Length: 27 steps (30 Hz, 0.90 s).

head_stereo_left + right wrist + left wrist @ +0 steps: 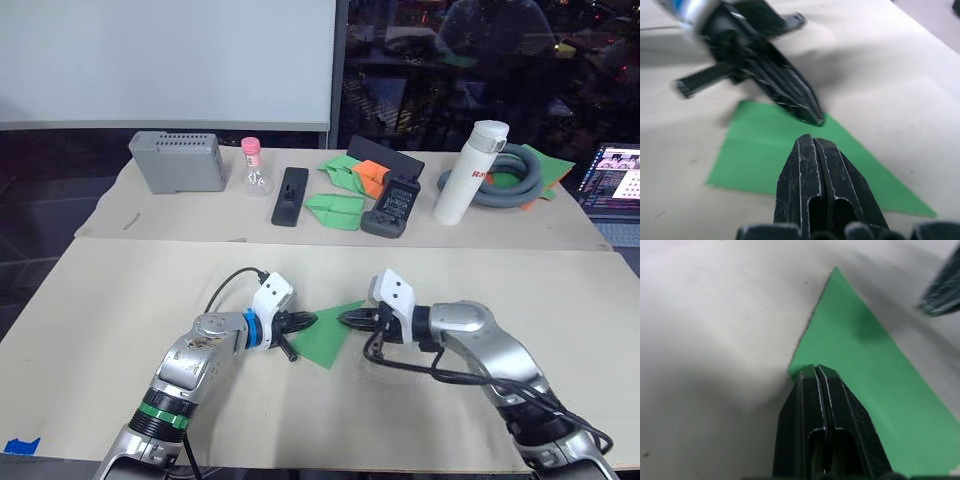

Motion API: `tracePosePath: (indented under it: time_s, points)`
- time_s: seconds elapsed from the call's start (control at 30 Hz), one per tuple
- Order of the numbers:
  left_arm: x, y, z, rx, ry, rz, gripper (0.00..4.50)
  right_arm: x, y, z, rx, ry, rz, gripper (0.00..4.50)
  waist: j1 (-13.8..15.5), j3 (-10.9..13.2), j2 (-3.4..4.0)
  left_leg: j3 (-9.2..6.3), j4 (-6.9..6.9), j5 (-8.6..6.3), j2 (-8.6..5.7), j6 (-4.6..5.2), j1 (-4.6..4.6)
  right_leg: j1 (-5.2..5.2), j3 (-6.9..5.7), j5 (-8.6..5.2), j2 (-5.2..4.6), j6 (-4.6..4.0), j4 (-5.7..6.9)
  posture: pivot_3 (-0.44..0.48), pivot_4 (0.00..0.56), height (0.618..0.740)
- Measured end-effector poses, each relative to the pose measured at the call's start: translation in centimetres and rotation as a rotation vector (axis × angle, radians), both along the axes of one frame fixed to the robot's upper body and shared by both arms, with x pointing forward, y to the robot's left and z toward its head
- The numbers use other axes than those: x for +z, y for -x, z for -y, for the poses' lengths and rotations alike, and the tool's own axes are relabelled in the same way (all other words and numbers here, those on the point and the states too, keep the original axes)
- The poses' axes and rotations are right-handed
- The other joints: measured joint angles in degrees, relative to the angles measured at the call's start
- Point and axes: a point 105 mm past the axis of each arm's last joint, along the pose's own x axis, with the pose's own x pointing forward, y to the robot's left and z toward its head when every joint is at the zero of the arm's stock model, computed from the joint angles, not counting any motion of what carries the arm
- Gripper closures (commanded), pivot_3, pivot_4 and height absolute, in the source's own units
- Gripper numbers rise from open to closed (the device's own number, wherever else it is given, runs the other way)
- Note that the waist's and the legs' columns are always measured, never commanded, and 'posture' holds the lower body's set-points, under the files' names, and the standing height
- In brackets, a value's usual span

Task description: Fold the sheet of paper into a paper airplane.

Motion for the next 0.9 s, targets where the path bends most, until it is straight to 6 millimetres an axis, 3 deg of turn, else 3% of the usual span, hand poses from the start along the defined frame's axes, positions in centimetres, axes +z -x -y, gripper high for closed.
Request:
tracePosePath:
  time_s: [0.1, 0.33, 0.63, 0.9]
  points:
    - [0.1, -0.1, 0.2, -0.006, -0.009, 0.014, 4.47, -1.8, 0.1, -1.1, 0.003, 0.025, -0.040, 4.50, 0.1, 0.0, 0.00, 0.03, 0.02, 0.06, -0.07, -0.08, -0.10, -0.13, 0.03, 0.00, 0.00, 0.00, 0.05, 0.000, 0.150, 0.740]
    - [0.4, -1.8, 0.6, 0.019, -0.001, 0.018, 4.47, -2.2, 0.1, -2.1, -0.003, 0.029, 0.002, 4.50, 0.0, 0.0, 0.00, 0.04, 0.06, 0.05, -0.05, -0.06, -0.01, -0.06, -0.01, 0.00, 0.12, 0.00, 0.13, 0.000, 0.150, 0.740]
    - [3.1, -3.9, 4.8, -0.102, 0.087, 0.097, 4.47, -2.7, 0.7, -2.2, -0.056, 0.007, -0.001, 4.50, -0.2, 0.0, -0.01, 0.07, 0.09, 0.06, -0.05, -0.06, 0.04, 0.04, -0.07, 0.00, 0.21, 0.01, 0.13, 0.000, 0.150, 0.740]
    - [0.9, -4.0, 7.0, -0.220, 0.019, 0.067, 4.47, -2.8, 1.1, -1.7, -0.106, 0.000, 0.000, 4.50, 0.2, 0.0, -0.01, 0.07, 0.17, -0.02, -0.12, 0.08, 0.06, 0.19, -0.14, -0.01, 0.22, 0.03, 0.03, 0.000, 0.150, 0.740]
